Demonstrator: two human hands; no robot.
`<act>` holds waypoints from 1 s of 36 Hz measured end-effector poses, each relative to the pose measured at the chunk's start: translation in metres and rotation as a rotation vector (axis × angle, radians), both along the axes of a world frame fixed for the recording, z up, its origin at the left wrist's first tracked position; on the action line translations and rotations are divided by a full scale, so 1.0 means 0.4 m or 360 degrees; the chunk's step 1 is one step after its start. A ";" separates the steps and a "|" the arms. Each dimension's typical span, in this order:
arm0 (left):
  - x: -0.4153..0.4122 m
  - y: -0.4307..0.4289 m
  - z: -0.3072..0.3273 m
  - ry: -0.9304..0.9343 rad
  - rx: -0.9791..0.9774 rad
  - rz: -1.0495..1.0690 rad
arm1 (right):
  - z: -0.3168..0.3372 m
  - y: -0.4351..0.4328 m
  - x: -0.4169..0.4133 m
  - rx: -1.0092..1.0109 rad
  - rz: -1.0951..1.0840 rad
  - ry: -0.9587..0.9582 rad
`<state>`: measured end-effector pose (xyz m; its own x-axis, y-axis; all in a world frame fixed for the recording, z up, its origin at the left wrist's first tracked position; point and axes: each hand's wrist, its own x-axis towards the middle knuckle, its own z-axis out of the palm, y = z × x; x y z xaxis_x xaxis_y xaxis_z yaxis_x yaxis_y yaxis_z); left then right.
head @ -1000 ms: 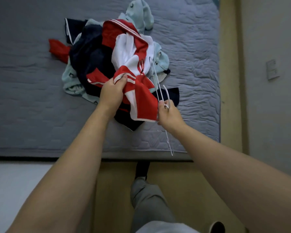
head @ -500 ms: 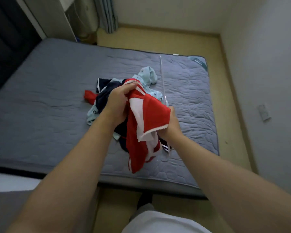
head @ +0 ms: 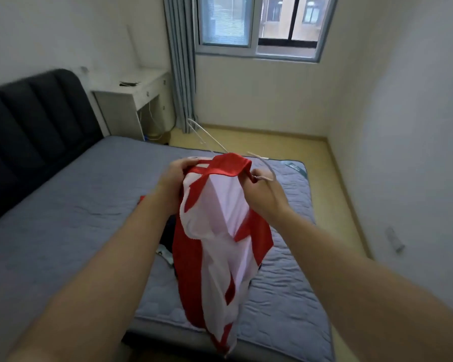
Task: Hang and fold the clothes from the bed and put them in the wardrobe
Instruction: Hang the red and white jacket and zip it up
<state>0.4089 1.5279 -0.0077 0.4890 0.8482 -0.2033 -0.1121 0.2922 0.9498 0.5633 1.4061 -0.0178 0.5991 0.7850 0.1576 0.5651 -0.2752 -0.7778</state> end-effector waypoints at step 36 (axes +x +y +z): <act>0.060 -0.054 -0.206 0.0354 0.0087 -0.0457 | 0.114 0.007 -0.010 -0.0134 -0.0561 -0.0172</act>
<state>0.4328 1.5063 -0.0901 0.6577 0.6953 -0.2897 0.1784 0.2299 0.9567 0.5593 1.4091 0.0279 0.8184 0.5463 0.1783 0.5017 -0.5279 -0.6853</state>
